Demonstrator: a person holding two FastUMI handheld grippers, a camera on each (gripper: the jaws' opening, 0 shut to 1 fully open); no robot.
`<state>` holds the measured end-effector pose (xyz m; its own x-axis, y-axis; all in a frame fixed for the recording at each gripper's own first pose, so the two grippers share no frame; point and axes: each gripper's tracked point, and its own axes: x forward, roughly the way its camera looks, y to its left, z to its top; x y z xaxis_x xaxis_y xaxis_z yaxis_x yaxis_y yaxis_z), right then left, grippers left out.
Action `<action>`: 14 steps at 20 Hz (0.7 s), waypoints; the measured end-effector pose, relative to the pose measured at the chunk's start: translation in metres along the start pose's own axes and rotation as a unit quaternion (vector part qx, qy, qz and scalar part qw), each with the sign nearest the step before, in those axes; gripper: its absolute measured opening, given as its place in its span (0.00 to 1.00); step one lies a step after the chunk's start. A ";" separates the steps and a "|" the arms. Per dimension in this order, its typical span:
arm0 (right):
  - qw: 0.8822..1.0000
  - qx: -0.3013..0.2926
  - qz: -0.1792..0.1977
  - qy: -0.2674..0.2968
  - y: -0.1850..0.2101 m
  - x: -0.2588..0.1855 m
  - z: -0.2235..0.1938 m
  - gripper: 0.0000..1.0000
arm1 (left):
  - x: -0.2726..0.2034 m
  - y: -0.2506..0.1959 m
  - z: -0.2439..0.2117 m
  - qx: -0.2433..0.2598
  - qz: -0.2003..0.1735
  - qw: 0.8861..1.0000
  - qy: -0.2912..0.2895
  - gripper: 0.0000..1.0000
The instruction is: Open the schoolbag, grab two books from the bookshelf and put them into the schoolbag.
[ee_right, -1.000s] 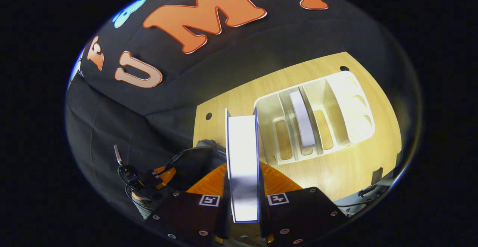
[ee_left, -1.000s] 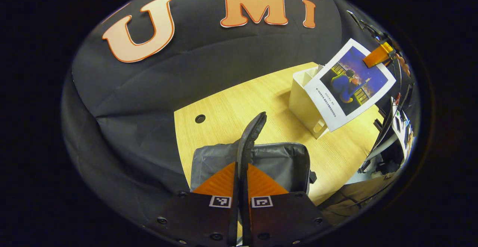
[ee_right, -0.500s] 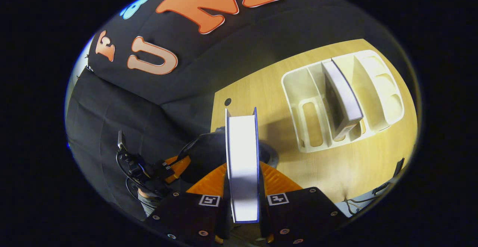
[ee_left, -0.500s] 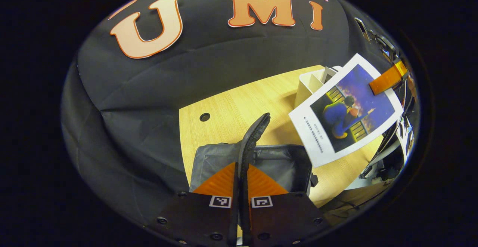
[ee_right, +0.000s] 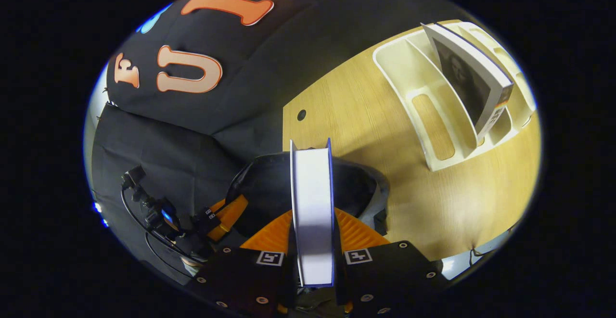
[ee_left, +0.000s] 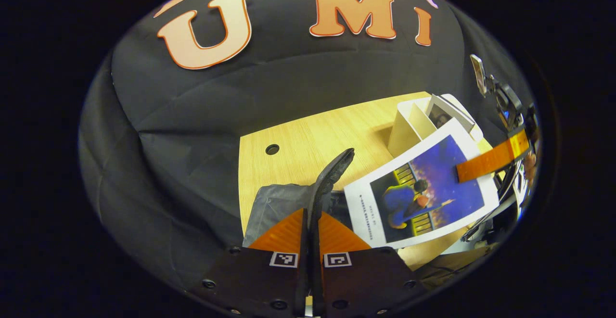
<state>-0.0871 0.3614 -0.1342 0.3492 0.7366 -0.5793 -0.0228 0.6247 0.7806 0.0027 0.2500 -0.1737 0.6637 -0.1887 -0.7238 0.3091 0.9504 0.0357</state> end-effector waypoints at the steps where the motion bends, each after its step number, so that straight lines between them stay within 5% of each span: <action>1: 1.000 0.012 0.004 -0.003 -0.001 0.007 -0.003 0.31 | -0.001 -0.001 0.002 -0.004 0.001 1.000 -0.001 0.06; 14: 0.992 0.073 0.091 -0.041 -0.007 0.098 -0.036 0.31 | -0.012 -0.014 0.001 -0.031 -0.009 0.999 -0.013 0.05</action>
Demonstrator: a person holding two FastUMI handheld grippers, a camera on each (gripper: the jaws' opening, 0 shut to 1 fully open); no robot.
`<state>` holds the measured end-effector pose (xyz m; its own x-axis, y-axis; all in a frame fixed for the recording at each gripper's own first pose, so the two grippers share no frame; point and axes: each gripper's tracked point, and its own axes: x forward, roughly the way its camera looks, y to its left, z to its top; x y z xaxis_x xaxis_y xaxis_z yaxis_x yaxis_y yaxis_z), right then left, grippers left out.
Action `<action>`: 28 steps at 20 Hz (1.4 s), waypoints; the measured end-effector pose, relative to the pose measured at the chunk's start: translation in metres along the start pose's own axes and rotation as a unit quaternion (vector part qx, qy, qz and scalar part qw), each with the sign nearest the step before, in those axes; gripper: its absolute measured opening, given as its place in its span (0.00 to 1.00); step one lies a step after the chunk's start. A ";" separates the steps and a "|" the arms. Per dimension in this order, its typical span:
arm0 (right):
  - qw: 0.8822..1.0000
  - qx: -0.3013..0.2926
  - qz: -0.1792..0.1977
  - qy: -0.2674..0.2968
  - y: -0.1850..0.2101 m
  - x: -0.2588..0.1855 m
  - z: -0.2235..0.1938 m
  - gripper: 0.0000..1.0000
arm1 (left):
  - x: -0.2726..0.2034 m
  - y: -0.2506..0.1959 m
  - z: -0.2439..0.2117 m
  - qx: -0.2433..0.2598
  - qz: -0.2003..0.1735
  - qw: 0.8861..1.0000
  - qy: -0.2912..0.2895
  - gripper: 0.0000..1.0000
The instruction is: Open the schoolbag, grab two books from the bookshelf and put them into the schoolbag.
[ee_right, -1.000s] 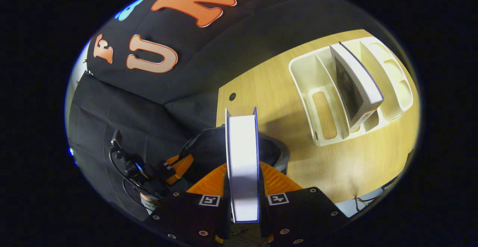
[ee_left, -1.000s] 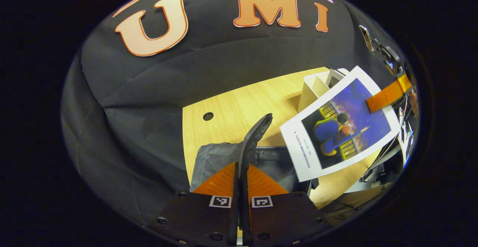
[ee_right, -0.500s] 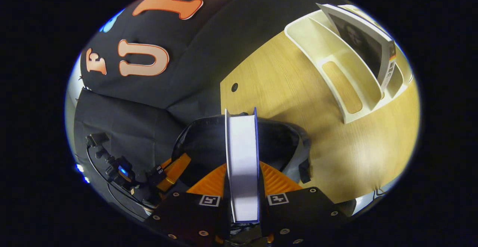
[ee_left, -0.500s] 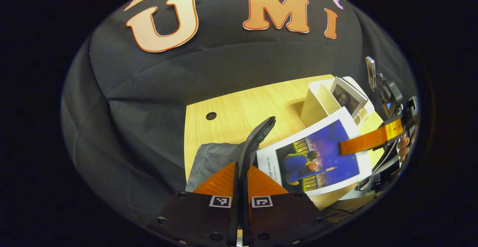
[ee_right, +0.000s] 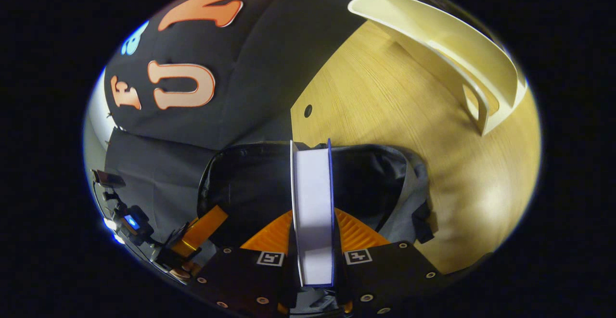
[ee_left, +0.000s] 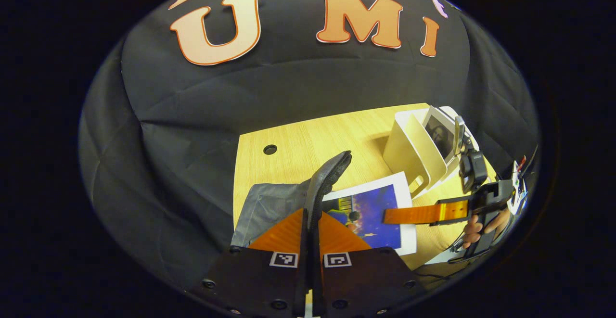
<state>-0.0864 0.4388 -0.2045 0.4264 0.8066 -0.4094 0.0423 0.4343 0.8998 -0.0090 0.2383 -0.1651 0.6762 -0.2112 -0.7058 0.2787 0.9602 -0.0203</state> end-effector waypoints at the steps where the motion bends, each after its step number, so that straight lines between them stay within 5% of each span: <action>1: 1.000 -0.008 0.002 -0.005 -0.003 0.007 -0.005 0.31 | 0.000 -0.002 0.001 0.000 -0.001 1.000 -0.001 0.05; 9: 1.000 -0.021 0.007 0.011 0.000 0.057 -0.032 0.32 | 0.000 -0.011 0.002 0.009 -0.004 1.000 0.006 0.05; 10: 1.000 -0.014 0.004 0.025 0.002 0.055 -0.034 0.24 | 0.001 -0.009 0.001 0.007 -0.003 1.000 0.008 0.05; 12: 0.999 -0.019 0.002 0.042 0.007 0.055 -0.039 0.65 | 0.001 -0.007 -0.003 0.002 -0.005 1.000 0.010 0.05; 13: 0.998 -0.033 -0.008 0.051 0.005 0.050 -0.040 0.51 | 0.002 -0.005 -0.003 0.000 -0.003 1.000 0.009 0.05; 14: 0.997 -0.046 -0.022 0.059 0.002 0.046 -0.039 0.73 | 0.003 -0.005 -0.003 0.000 -0.004 1.000 0.009 0.05; 17: 0.991 -0.074 -0.066 0.089 -0.017 0.031 -0.037 0.96 | 0.005 -0.005 -0.003 -0.003 -0.005 1.000 0.009 0.06; 28: 0.979 -0.162 -0.119 0.034 -0.006 -0.084 0.058 0.98 | 0.012 -0.008 -0.012 -0.013 -0.012 1.000 0.010 0.05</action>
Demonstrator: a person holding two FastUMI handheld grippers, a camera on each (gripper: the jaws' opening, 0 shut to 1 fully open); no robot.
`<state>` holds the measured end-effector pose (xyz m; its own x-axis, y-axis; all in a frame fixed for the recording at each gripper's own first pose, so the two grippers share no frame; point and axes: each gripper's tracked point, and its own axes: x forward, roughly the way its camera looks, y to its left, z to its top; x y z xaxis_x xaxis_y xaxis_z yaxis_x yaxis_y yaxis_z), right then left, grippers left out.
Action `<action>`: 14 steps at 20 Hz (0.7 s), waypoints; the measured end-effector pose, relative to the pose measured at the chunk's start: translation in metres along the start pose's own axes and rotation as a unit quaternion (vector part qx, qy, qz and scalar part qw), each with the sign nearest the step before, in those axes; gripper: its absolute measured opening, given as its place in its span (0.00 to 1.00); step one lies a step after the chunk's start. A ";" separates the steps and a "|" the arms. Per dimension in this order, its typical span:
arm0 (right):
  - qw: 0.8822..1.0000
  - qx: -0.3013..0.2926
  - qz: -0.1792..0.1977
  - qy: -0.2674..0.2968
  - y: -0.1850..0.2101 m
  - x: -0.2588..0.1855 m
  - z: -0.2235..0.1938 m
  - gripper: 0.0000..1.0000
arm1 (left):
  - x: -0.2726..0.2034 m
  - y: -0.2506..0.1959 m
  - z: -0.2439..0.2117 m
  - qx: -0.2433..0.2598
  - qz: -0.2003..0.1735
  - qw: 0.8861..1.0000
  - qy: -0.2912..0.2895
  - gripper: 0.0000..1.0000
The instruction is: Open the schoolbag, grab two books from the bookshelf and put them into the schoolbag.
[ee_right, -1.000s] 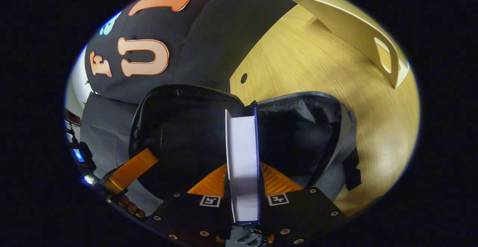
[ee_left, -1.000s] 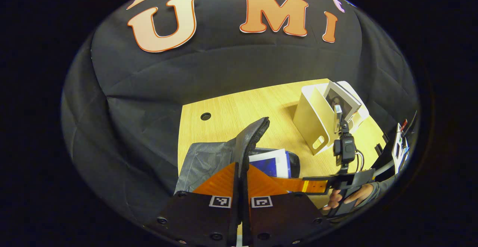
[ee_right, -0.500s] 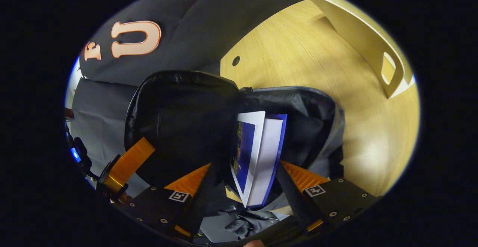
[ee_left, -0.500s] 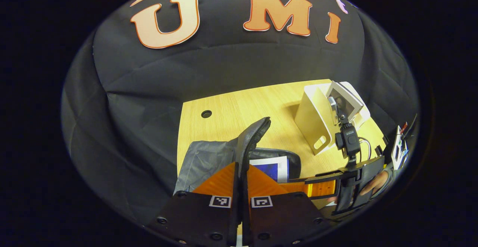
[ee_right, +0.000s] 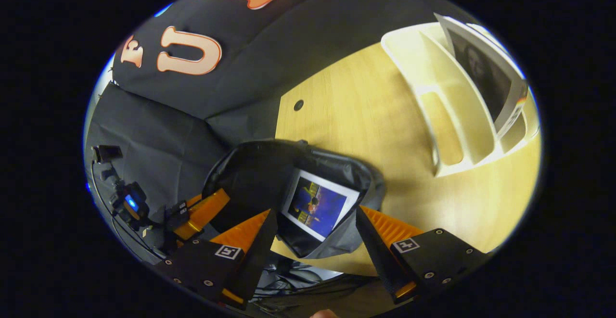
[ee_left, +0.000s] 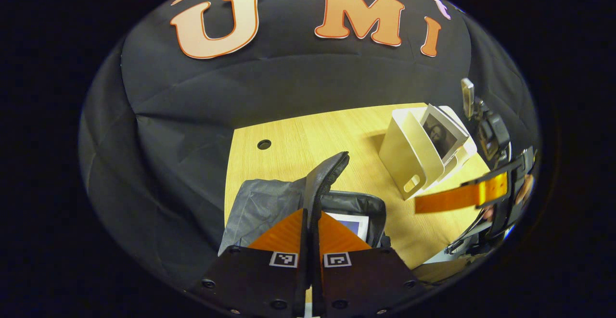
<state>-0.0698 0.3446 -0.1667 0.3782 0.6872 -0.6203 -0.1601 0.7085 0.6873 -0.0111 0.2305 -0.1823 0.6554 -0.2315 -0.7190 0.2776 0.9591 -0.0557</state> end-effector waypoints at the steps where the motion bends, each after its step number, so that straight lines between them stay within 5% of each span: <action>1: 1.000 -0.014 -0.009 -0.006 -0.008 -0.011 0.009 0.98 | 0.001 0.000 -0.001 -0.001 -0.001 1.000 0.001 0.06; 14: 0.985 -0.097 -0.132 -0.050 -0.086 -0.125 0.122 0.98 | 0.011 -0.012 -0.012 0.010 -0.005 1.000 0.015 0.06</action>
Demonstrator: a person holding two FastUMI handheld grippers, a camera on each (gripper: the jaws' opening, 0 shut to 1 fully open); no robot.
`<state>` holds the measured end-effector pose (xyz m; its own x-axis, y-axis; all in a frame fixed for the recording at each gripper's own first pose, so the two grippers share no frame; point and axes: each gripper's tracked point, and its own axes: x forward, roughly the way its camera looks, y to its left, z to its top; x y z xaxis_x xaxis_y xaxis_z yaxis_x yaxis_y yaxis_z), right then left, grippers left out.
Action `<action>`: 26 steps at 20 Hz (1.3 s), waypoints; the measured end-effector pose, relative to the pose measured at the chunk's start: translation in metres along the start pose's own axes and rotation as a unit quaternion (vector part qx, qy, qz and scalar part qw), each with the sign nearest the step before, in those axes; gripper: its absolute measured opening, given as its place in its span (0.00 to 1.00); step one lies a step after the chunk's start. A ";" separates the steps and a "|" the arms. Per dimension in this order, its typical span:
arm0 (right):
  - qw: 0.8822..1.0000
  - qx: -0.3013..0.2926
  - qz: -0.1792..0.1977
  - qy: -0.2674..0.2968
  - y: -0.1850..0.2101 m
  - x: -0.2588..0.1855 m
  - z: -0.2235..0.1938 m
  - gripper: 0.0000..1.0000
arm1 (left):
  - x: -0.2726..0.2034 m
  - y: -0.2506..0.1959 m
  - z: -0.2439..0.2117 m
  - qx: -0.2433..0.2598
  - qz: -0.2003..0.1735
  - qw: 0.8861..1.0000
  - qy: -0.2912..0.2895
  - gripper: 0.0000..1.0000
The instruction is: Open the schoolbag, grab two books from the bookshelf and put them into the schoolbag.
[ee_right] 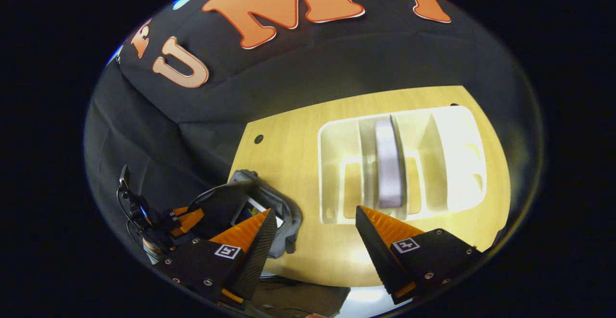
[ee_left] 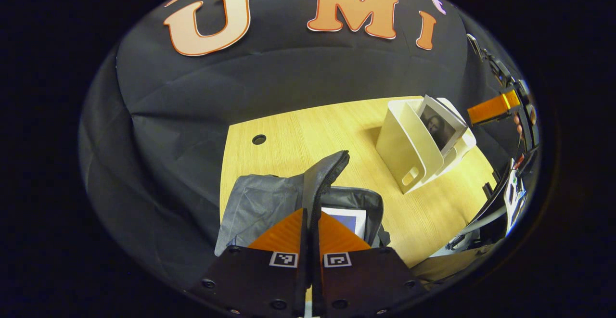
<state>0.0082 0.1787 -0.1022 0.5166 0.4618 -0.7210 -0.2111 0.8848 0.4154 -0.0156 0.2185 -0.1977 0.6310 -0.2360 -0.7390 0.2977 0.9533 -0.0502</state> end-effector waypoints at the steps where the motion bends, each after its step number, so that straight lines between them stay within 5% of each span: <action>1: 1.000 -0.004 -0.010 -0.003 -0.008 -0.004 0.008 0.98 | 0.000 -0.001 -0.001 -0.002 -0.001 1.000 0.001 0.06; 16: 0.991 -0.013 -0.093 0.095 -0.080 0.059 0.030 0.95 | 0.012 0.001 -0.014 -0.031 0.020 0.999 0.024 0.06; 20: 0.986 -0.017 -0.116 0.121 -0.095 0.080 0.025 0.80 | 0.012 0.002 -0.015 -0.040 0.029 0.998 0.029 0.06; 21: 0.985 -0.016 -0.119 0.127 -0.097 0.083 0.025 0.61 | 0.011 0.002 -0.016 -0.042 0.030 0.998 0.029 0.06; 22: 0.984 -0.013 -0.120 0.132 -0.097 0.086 0.024 0.69 | 0.011 0.001 -0.018 -0.044 0.031 0.998 0.031 0.06; 26: 0.978 0.004 -0.145 0.148 -0.098 0.092 0.017 0.39 | 0.012 0.000 -0.022 -0.049 0.037 0.998 0.034 0.06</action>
<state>0.0907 0.1334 -0.2003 0.2902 0.1912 -0.9377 -0.0848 0.9811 0.1738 -0.0236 0.2202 -0.2214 0.5978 -0.1541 -0.7867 0.1788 0.9823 -0.0565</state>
